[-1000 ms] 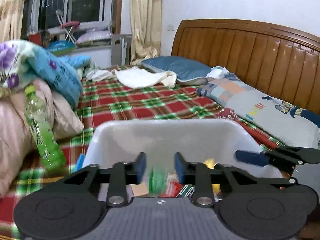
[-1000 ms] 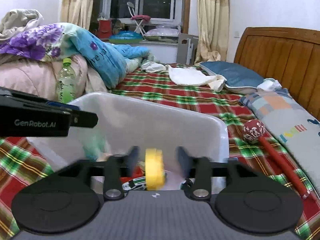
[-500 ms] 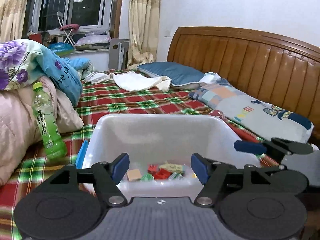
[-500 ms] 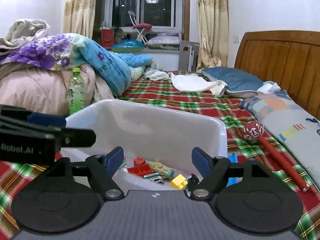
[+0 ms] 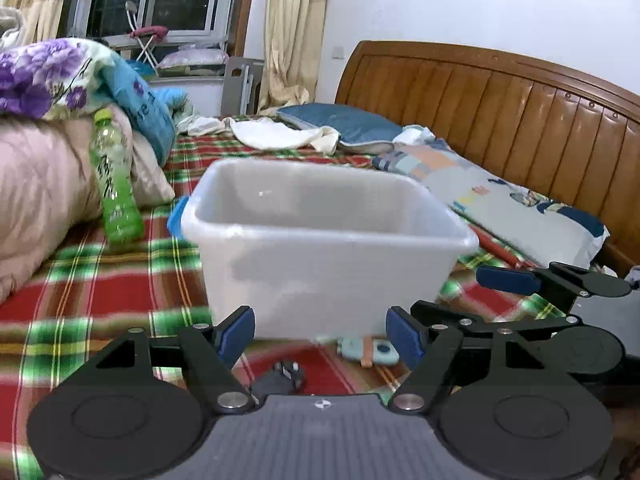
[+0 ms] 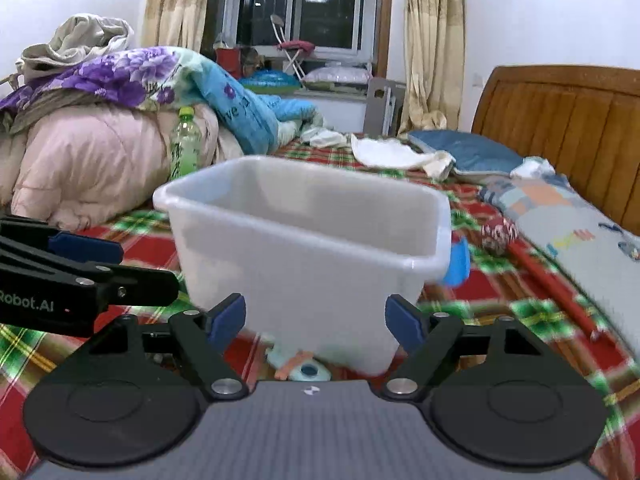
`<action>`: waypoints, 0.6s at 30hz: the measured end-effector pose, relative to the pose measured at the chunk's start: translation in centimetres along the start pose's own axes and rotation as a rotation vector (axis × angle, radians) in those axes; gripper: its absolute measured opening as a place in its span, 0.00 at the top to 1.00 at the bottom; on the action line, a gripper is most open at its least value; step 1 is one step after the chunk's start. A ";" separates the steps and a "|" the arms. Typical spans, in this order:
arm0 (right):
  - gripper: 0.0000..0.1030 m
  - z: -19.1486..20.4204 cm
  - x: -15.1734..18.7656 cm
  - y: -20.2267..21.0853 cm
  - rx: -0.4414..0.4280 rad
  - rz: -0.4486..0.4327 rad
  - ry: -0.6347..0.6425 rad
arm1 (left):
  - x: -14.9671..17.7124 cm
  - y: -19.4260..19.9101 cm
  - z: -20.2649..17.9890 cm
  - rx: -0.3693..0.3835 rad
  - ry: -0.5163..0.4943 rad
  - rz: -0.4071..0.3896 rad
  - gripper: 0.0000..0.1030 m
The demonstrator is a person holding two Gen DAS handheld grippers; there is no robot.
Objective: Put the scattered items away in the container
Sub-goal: 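Grasp the blue toy gun with the left tool while the right tool grasps a pale blue toy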
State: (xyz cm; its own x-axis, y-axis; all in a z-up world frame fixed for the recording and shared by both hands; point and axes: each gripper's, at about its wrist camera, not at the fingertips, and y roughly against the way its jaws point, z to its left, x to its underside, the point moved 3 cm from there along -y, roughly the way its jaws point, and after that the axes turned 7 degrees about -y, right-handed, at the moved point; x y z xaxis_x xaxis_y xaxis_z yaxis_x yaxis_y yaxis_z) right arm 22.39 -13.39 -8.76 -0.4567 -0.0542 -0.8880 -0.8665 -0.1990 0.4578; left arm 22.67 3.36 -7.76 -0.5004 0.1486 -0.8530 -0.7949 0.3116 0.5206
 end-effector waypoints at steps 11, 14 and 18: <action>0.20 -0.4 5.5 0.7 0.000 0.055 0.011 | 5.7 0.3 -1.7 0.009 -0.005 0.092 0.26; 0.20 -0.7 6.8 0.4 -0.004 0.085 0.020 | 7.1 -0.1 -2.2 0.058 0.047 0.138 0.26; 0.17 -1.9 8.4 -0.8 -0.010 0.164 -0.028 | 8.0 -1.2 -2.6 0.130 0.158 0.174 0.26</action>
State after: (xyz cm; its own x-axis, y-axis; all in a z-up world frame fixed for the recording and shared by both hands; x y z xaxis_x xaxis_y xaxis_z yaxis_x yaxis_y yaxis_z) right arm 19.66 -15.56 -16.64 -0.5976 -0.0598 -0.7996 -0.7778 -0.1990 0.5962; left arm 18.72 1.72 -15.15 -0.6807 0.0655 -0.7296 -0.6470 0.4133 0.6408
